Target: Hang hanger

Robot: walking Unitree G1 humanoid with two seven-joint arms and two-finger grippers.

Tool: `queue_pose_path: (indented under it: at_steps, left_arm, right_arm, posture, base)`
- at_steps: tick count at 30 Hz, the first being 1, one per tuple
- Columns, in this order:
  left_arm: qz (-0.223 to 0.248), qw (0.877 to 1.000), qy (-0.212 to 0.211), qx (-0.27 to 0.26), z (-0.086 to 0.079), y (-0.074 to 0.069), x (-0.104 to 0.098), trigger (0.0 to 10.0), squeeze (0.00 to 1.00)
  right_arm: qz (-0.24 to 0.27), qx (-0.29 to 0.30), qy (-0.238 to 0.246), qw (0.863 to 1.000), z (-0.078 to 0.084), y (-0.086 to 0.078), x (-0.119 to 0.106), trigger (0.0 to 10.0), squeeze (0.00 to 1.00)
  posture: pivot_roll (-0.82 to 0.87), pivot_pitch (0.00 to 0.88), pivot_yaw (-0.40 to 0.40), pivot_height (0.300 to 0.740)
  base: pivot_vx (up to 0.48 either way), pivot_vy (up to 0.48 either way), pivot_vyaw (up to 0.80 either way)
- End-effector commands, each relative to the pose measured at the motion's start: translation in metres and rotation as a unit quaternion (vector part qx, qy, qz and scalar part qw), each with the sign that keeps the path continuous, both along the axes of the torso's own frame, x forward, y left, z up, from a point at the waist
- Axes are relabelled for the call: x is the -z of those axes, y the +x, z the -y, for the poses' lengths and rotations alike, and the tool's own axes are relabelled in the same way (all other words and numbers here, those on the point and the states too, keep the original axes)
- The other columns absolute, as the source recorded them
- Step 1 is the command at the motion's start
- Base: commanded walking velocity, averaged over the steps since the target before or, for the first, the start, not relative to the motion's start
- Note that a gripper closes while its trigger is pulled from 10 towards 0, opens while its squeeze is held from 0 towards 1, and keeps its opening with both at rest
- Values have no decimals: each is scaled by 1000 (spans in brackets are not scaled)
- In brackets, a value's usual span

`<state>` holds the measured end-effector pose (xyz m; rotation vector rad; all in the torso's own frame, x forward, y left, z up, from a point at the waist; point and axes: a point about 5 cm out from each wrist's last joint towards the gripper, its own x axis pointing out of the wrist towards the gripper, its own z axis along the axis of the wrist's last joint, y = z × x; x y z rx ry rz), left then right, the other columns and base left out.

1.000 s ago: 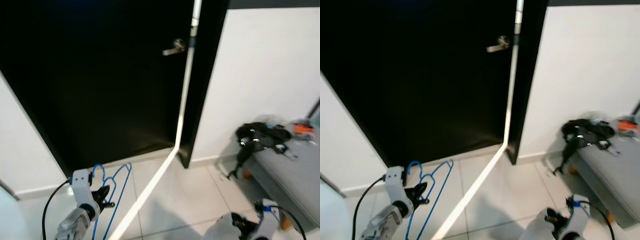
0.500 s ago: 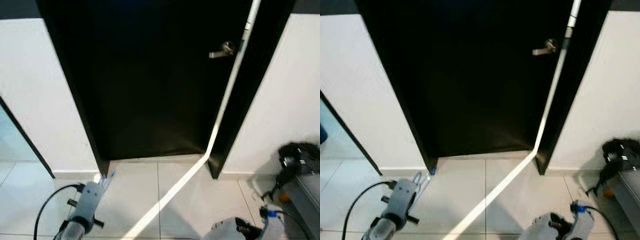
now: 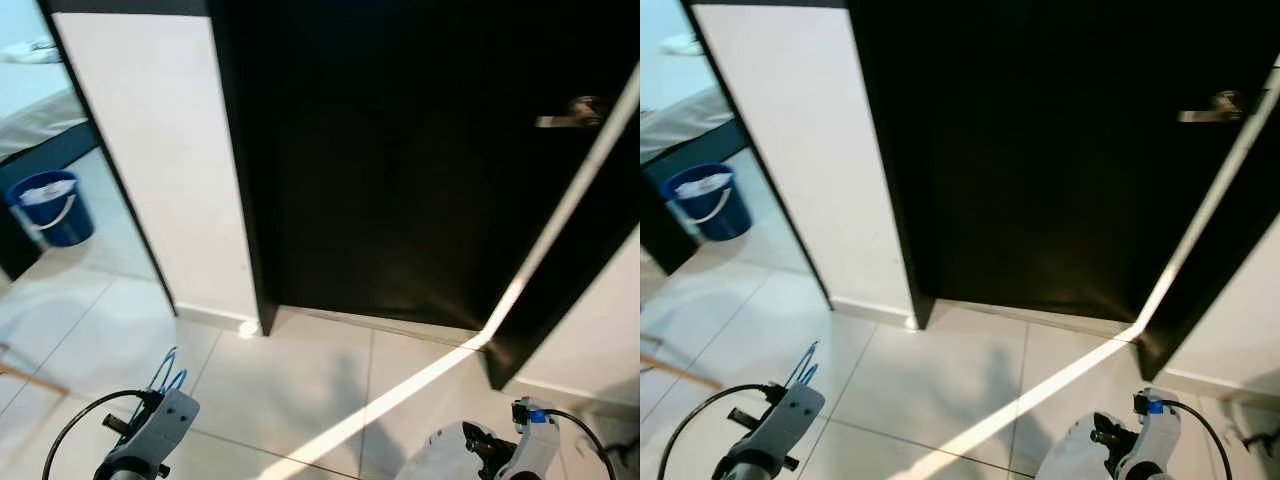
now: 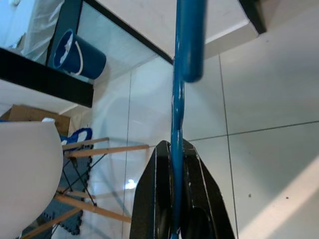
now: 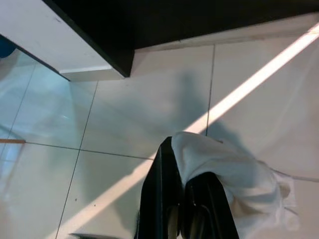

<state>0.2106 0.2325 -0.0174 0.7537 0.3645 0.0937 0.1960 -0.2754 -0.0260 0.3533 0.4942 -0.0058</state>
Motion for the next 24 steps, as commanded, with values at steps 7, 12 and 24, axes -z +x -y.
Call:
queue_pose_path:
  at_steps: [7,12,24]
  left_arm:
    - [8,1000,24,-2,-4,2,-2,10000,0]
    - [-9,999,31,-11,-3,-1,8,10000,0]
    - [-17,999,34,-16,-6,-2,12,10000,0]
  right_arm:
    - [11,-1,6,1000,-3,3,-4,10000,0]
    - [15,-1,7,1000,-4,4,-5,10000,0]
    - [16,4,11,1000,-2,4,-5,10000,0]
  posture:
    - [32,91,-40,740]
    - [49,97,-49,740]
    - [60,93,-55,740]
  base:
    - [0,0,719]
    - [0,0,719]
    - [0,0,719]
